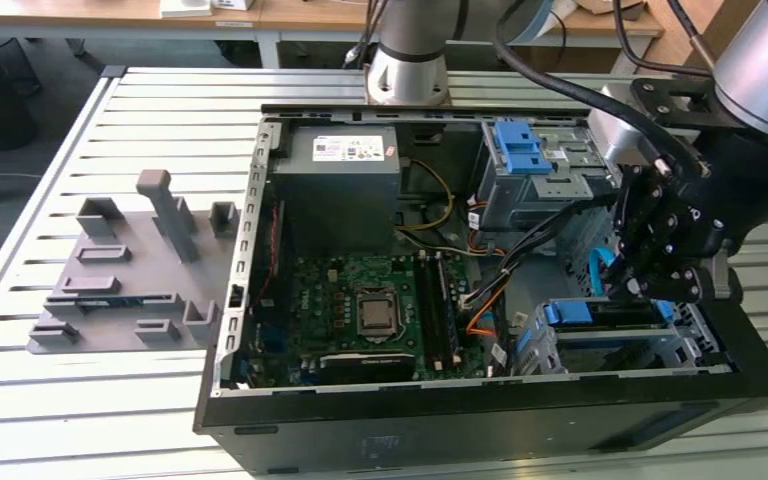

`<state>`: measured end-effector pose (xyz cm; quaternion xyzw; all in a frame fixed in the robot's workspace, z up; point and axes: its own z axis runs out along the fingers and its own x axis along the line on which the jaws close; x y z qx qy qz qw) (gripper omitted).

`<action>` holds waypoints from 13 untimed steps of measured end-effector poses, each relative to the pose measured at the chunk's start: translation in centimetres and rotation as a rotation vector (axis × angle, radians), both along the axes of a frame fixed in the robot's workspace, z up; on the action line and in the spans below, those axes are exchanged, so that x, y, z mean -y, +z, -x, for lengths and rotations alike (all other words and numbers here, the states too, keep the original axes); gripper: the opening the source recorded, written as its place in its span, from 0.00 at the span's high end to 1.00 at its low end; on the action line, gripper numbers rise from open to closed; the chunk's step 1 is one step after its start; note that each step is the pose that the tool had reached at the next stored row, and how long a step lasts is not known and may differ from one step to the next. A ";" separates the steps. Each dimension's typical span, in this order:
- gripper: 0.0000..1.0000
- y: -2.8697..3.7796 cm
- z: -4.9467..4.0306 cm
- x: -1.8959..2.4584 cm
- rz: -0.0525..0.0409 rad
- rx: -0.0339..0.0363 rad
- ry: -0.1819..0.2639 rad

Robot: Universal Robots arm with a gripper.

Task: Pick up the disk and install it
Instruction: 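Insert the second disk wire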

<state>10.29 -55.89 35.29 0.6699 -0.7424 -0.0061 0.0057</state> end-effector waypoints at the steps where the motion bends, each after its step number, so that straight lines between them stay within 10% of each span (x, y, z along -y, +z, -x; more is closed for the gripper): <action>1: 0.77 0.03 0.00 0.00 0.0001 -0.0003 0.000; 4: 0.77 0.06 0.00 0.00 -0.0056 -0.0007 0.000; 9: 0.77 0.05 0.00 0.00 -0.0631 -0.0006 0.000; 13: 0.77 0.05 0.00 -0.01 -0.0691 -0.0006 0.000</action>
